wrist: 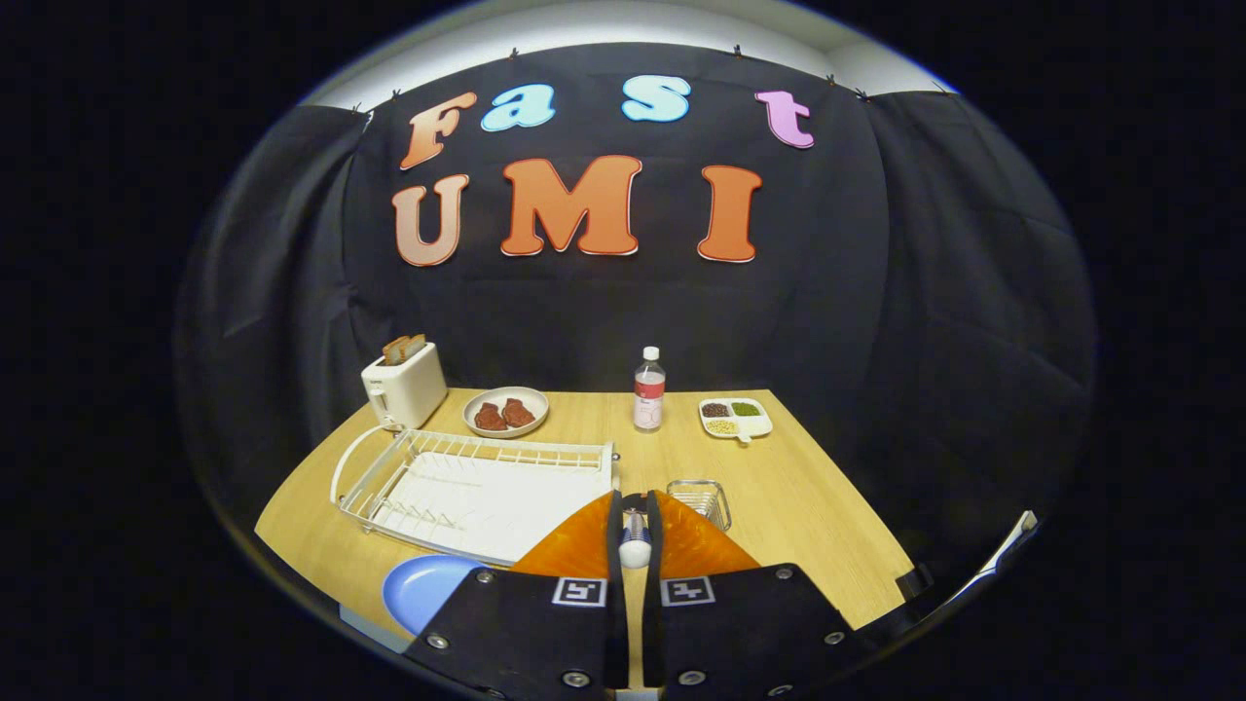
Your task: Take the plate from the dish rack, then take the spoon from the basket and place it into the plate.
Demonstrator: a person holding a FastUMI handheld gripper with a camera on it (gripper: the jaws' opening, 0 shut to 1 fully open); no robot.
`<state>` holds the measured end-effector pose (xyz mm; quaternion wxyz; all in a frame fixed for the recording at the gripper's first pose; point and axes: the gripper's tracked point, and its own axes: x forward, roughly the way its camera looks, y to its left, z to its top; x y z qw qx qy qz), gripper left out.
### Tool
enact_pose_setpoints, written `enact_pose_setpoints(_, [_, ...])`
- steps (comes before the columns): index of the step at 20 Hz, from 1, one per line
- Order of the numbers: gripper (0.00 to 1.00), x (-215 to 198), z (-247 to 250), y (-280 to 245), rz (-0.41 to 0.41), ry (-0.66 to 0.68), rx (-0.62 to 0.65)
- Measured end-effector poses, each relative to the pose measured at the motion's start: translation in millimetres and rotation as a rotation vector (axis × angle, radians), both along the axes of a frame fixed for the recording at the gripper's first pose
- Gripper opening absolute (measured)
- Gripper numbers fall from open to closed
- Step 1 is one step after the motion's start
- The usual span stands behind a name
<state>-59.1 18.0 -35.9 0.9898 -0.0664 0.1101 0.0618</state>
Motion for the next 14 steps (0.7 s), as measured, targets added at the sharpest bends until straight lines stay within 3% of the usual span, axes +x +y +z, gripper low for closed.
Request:
enact_pose_setpoints(7, [0.06,-40,-18,72,0.139,0.042,0.016])
enact_pose_setpoints(14, [0.06,-64,-67,140,0.316,0.126,-0.013])
